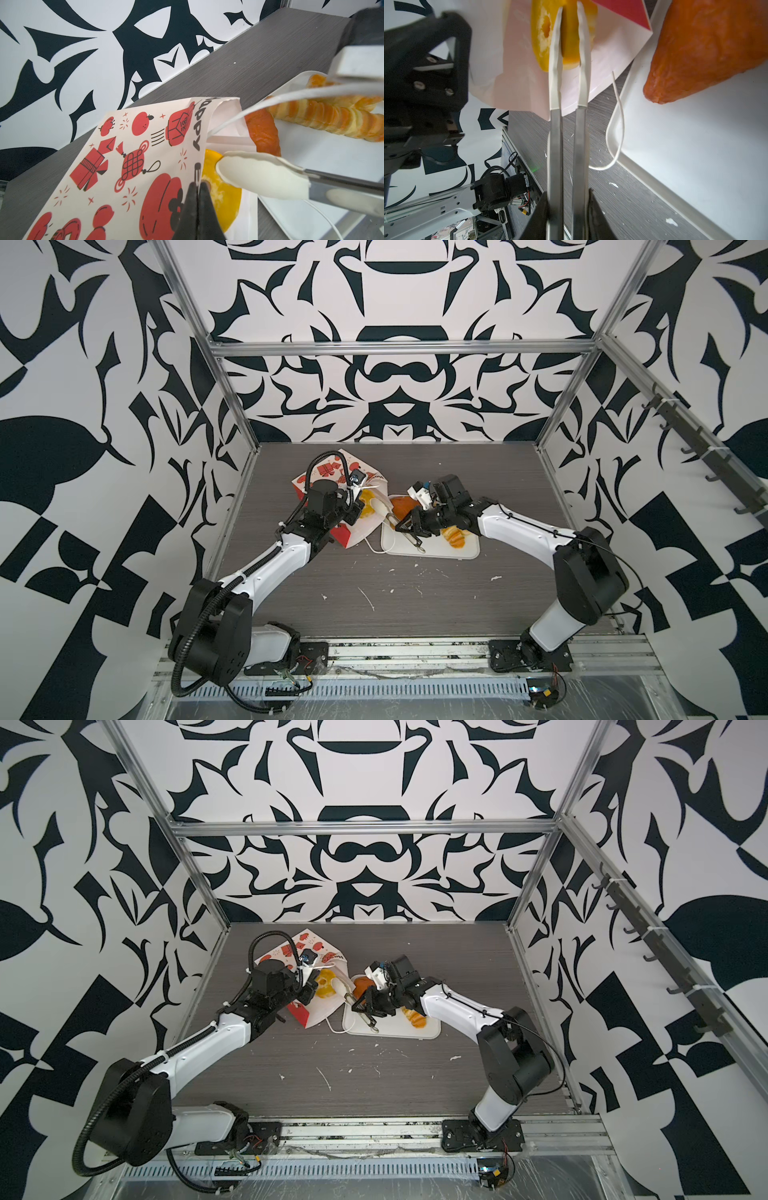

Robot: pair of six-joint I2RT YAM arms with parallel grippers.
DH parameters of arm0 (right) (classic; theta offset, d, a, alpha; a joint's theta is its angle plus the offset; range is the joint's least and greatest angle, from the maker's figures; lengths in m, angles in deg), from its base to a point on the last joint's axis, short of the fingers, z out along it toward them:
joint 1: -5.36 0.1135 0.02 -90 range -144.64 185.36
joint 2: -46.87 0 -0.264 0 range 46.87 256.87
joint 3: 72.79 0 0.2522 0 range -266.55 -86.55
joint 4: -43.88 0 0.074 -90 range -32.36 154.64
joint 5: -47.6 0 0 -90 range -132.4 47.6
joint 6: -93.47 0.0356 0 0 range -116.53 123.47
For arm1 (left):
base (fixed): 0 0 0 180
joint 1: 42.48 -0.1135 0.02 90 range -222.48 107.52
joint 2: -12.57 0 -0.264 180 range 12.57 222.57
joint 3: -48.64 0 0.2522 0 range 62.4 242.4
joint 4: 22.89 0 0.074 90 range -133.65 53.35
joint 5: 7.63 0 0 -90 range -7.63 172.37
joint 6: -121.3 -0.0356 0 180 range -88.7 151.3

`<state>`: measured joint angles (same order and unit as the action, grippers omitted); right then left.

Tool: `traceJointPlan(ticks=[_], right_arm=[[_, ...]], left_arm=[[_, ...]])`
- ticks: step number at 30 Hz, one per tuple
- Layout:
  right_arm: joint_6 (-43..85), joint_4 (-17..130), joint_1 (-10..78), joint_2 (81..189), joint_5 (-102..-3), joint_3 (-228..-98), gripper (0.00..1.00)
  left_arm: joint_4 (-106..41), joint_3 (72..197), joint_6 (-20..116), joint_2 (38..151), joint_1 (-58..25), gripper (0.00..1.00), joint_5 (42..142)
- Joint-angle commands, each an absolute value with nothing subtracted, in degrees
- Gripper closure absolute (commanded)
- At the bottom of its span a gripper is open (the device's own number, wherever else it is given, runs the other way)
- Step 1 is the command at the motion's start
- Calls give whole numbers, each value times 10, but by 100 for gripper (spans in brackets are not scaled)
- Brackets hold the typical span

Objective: Take the fake bread out of the paper bag
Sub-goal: 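Pull the round yellow bread out of the bag with the right gripper's tongs, then carry the yellow bread over the tray and lower it with the tongs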

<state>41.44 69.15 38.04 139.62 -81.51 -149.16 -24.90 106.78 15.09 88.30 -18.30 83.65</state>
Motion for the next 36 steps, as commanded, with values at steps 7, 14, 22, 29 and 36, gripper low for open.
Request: traceJointPlan(ticks=[7,14,22,29,36], right_arm=[[355,750,353,1295,-819,-1463,92],[326,833,327,1206,-800,-1436,93],[276,973,292,1113,-751,-1443,94],[238,1090,287,1094,-684,-1472,94],[220,1170,286,1100,-632,-1505,94]], left_arm=[[-223,1079,162,893,-177,100,804],[-212,1083,163,897,-175,100,779],[-201,1081,163,897,-175,100,767],[-186,1067,163,892,-175,100,756],[-161,1045,165,890,-175,100,753]])
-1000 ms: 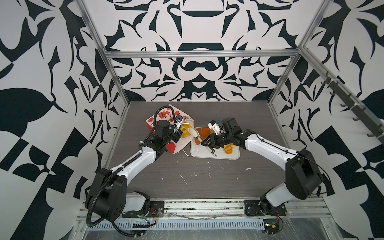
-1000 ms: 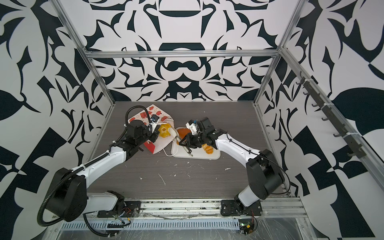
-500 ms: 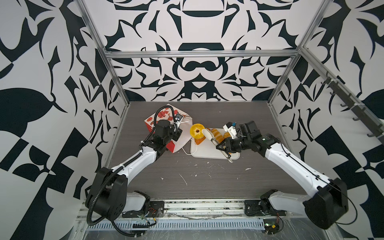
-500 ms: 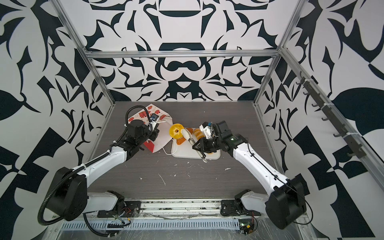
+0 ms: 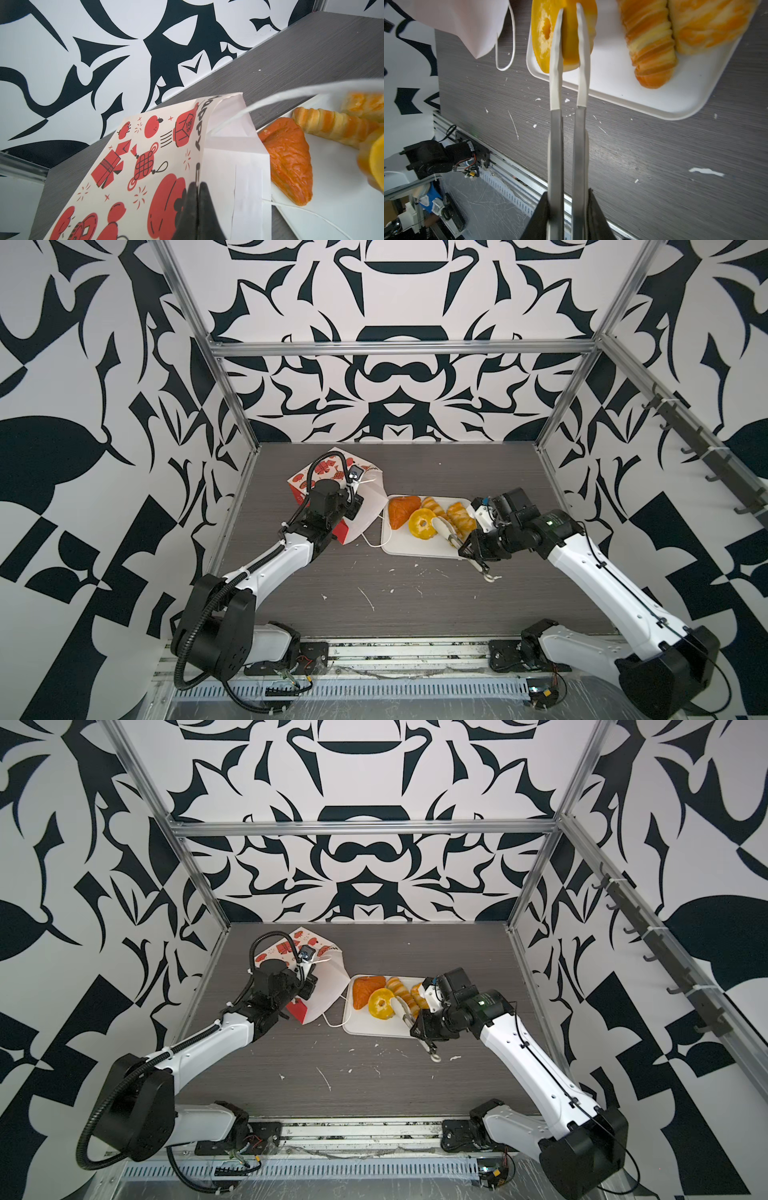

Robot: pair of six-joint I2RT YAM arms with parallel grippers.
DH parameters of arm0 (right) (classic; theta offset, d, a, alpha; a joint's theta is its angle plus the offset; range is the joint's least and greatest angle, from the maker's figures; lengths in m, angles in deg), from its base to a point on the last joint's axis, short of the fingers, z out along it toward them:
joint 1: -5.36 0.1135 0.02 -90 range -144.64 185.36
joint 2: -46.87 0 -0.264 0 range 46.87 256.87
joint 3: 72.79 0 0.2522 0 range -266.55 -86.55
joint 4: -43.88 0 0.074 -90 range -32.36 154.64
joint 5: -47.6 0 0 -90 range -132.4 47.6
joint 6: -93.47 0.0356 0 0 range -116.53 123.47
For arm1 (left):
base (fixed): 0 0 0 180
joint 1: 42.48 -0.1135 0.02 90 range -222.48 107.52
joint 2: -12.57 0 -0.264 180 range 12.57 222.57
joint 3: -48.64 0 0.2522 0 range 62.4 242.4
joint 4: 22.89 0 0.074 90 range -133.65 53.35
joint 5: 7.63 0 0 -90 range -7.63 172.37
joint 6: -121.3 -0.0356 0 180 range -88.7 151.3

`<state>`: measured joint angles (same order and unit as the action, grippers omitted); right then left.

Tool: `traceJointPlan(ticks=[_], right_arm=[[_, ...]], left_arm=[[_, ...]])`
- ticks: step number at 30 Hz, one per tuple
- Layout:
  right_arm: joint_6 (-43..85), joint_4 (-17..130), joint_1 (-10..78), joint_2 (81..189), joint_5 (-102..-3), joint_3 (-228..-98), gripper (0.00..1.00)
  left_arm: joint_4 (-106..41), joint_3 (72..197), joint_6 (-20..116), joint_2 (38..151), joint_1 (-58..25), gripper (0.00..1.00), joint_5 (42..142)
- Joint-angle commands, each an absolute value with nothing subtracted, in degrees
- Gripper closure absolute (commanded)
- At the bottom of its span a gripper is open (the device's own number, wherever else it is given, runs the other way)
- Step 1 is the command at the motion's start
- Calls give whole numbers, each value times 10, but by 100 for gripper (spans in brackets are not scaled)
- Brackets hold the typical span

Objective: Take the fake bread out of the paper bag
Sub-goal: 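Carry the yellow bread over the tray and lower it with the tongs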

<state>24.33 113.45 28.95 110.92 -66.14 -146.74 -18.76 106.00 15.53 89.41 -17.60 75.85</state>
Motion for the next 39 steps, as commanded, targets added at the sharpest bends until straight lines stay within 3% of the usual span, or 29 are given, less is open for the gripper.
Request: traceJointPlan(ticks=[1,21,39], right_arm=[[219,1177,286,1105,-628,-1510,94],[180,1340,294,1219,-501,-1643,92],[225,1383,422,1334,-383,-1726,91]], left_arm=[[-157,1044,165,891,-175,100,752],[-98,1010,165,901,-176,100,752],[-55,990,179,914,-183,100,762]])
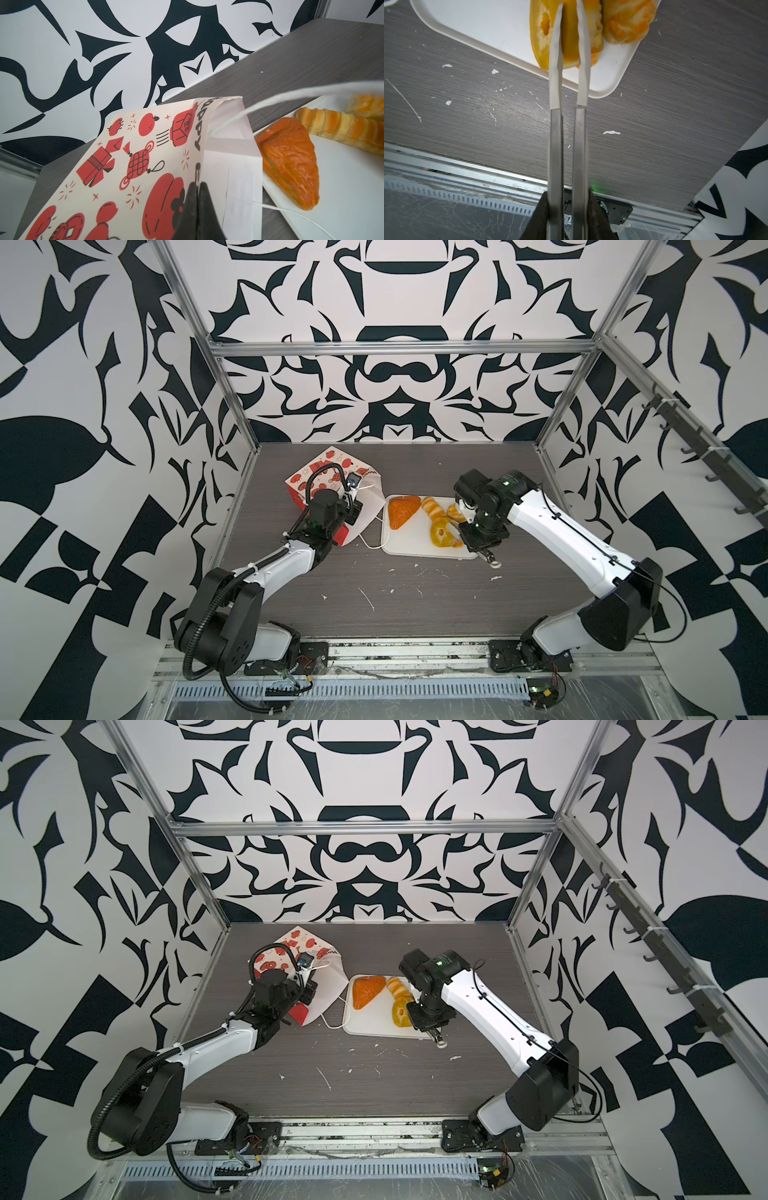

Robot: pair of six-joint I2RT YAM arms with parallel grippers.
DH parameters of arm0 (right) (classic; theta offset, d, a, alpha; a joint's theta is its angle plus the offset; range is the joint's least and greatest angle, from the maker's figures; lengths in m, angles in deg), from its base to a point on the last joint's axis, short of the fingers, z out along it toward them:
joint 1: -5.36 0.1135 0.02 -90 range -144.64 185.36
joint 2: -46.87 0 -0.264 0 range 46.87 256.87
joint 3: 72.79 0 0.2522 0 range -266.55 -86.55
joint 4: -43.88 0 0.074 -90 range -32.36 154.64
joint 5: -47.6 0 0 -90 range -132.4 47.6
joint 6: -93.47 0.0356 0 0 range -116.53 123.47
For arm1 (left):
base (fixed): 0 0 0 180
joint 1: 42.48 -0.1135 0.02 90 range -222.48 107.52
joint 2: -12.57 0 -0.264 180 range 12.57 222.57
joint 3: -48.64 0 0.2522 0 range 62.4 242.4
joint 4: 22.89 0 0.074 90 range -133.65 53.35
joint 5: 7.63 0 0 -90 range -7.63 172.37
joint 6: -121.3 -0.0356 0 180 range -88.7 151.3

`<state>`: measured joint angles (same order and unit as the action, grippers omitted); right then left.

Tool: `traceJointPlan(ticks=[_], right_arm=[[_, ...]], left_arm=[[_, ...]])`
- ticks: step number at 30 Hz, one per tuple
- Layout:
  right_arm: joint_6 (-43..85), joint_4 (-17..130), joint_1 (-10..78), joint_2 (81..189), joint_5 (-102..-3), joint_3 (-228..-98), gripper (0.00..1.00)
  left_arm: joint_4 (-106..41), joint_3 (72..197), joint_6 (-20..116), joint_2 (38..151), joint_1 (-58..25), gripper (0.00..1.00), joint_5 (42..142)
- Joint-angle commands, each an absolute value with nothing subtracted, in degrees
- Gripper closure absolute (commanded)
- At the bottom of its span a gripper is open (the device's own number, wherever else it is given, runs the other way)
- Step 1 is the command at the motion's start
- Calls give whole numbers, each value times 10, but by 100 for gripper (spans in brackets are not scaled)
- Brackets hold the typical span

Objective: Take the fake bread out of the paper bag
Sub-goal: 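Carry the yellow bread over the tray and lower it with the tongs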

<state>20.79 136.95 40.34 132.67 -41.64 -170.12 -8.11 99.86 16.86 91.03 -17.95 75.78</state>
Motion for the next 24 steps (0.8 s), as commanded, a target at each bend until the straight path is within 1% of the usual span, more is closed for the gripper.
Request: traceJointPlan(ticks=[1,5,8,14,21,24], right_arm=[[229,1382,428,1340,-381,-1730,90],[241,1385,450,1359,-370,-1747,88],[251,1388,468,1372,-361,-1759,84],[272,1378,500,1384,-366,-1776,73],[289,1339,527,1388,-405,-1773,66],[295,1331,535,1388,-414,-1770,65]], left_arm=[[-54,990,181,914,-184,100,765],[-53,987,183,913,-186,100,768],[-51,985,184,911,-186,100,769],[-49,986,186,912,-188,100,772],[-47,985,188,915,-189,100,775],[-47,985,188,914,-189,100,775]])
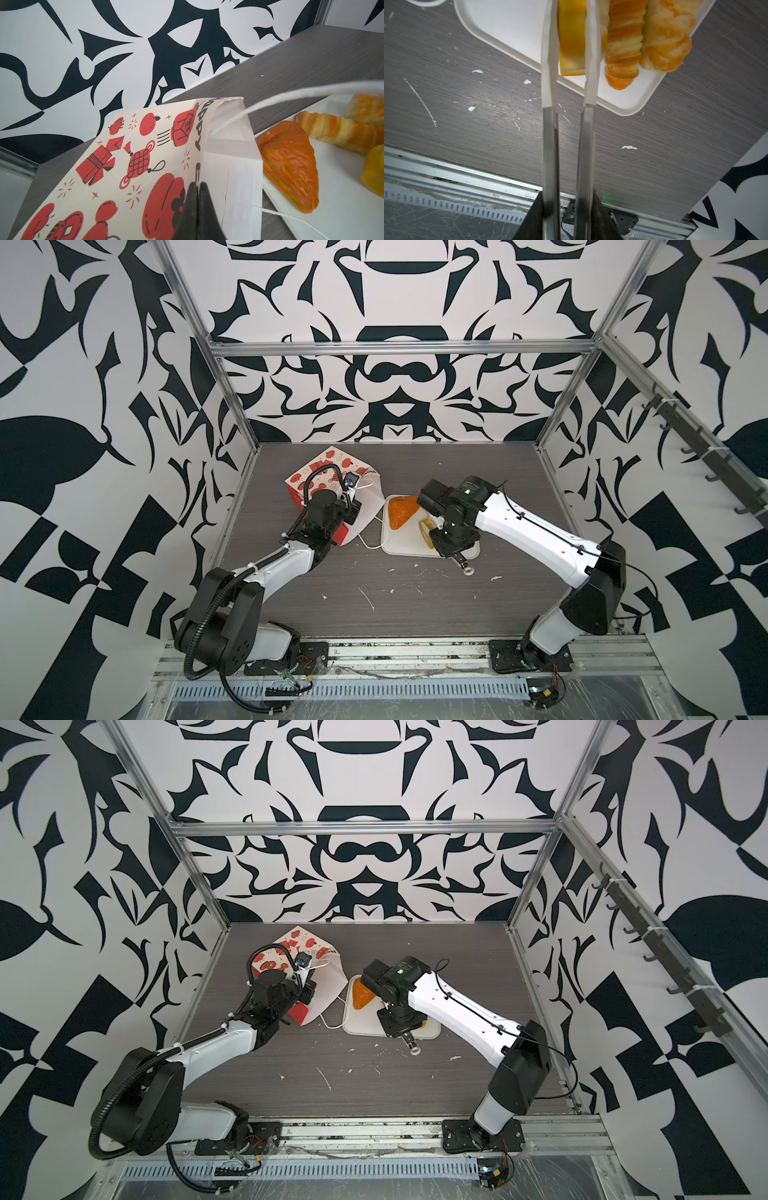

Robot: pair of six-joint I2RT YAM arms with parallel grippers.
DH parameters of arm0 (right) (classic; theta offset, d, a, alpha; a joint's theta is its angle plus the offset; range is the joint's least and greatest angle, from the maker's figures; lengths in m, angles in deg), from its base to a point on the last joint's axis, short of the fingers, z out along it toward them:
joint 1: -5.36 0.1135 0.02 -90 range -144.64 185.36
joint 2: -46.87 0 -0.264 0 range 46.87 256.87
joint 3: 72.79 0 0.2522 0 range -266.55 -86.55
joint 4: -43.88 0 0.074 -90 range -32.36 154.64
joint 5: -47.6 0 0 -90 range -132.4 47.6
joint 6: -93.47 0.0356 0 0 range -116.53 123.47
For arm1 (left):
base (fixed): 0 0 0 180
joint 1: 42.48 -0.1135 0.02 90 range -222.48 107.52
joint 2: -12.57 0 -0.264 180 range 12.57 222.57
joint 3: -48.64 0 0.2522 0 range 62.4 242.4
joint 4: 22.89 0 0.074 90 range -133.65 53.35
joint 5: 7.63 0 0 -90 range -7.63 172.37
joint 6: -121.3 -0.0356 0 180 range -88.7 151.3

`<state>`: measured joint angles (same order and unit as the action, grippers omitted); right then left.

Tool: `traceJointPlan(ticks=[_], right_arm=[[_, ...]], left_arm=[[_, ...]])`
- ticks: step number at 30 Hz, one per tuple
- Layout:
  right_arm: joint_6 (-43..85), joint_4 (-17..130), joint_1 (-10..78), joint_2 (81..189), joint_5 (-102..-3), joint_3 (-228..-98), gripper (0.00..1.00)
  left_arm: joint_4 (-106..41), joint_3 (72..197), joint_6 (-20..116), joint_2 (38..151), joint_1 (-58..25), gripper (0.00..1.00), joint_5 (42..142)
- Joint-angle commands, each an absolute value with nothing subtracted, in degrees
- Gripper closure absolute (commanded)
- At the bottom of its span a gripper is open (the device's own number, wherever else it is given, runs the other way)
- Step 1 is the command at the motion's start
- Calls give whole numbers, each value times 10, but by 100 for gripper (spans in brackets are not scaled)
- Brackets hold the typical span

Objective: Take the fake bread out of the paper bag
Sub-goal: 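Carry the yellow bread over the tray and lower it with the tongs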

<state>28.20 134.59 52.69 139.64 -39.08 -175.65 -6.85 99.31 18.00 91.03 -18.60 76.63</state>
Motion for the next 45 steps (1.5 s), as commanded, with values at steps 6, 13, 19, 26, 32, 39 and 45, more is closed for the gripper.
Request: traceJointPlan(ticks=[6,13,19,26,32,39,45], right_arm=[[320,1281,547,1369,-460,-1737,64],[342,1235,554,1346,-481,-1680,64],[355,1182,555,1332,-493,-1624,65],[351,1150,555,1338,-489,-1596,65],[354,1086,555,1351,-506,-1582,65],[334,1071,555,1347,-458,-1593,66],[331,1022,556,1304,-472,-1572,66]], left_arm=[[-47,984,188,915,-190,100,775],[-45,985,191,917,-190,100,780],[-47,984,193,915,-190,100,784],[-46,984,195,913,-190,100,788],[-45,985,196,916,-190,100,792],[-45,986,200,918,-190,100,798],[-42,985,200,917,-190,100,796]])
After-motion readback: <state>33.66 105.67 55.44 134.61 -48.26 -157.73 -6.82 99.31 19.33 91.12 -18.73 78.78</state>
